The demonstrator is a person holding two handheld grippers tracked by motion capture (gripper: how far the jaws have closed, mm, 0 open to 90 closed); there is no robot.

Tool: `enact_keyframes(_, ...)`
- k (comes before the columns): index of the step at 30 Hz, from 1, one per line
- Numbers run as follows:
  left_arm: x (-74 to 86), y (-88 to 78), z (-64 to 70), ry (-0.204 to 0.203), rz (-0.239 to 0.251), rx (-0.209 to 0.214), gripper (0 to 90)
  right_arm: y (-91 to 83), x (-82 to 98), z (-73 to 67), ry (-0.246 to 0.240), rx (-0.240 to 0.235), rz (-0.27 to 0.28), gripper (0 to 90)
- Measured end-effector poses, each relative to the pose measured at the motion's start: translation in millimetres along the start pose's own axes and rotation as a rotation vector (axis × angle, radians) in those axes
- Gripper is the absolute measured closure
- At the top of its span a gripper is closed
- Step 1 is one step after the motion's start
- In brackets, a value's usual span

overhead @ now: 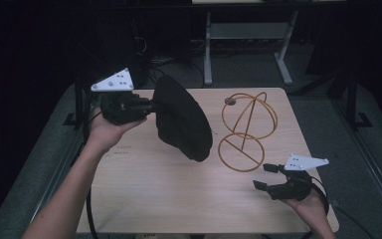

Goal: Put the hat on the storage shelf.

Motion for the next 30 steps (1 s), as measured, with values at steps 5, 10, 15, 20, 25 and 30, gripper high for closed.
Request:
enact_keyframes(5, -20.3, 12.8, -2.0, 0.028, 0.004, 0.022, 86.7, -4.2, 1.6, 6.2, 0.009, 0.022, 0.007, 25.1)
enact_keyframes(10, -38.6, 30.5, -3.8, 0.044, 0.007, 0.061, 86.6, -5.5, 6.7, 12.8, 0.022, 0.038, 0.001, 25.1)
enact_keyframes(15, -57.8, 48.1, -5.1, 0.062, 0.009, 0.093, 86.6, -7.2, 8.1, 16.2, 0.028, 0.049, 0.006, 25.1)
enact_keyframes(20, -79.1, 67.9, -6.9, 0.083, 0.002, 0.122, 86.6, -8.5, 7.3, 17.3, 0.028, 0.048, 0.019, 25.1)
enact_keyframes(25, -98.8, 96.5, -4.7, 0.097, -0.018, 0.166, 86.5, -9.0, 7.4, 19.4, 0.032, 0.053, 0.024, 25.0)
enact_keyframes(30, -110.5, 134.9, -0.7, 0.106, -0.062, 0.198, 86.5, -10.6, 7.8, 20.7, 0.044, 0.051, 0.032, 25.0)
Point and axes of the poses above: each handheld gripper's, and its own axes: y roughly forward along the jaws, x roughly out of its underside, z roughly to its right, the point moved 10 cm from there along y, roughly forward along the jaws, and after that the axes turned 13 degrees about y, right-handed, at the moved point
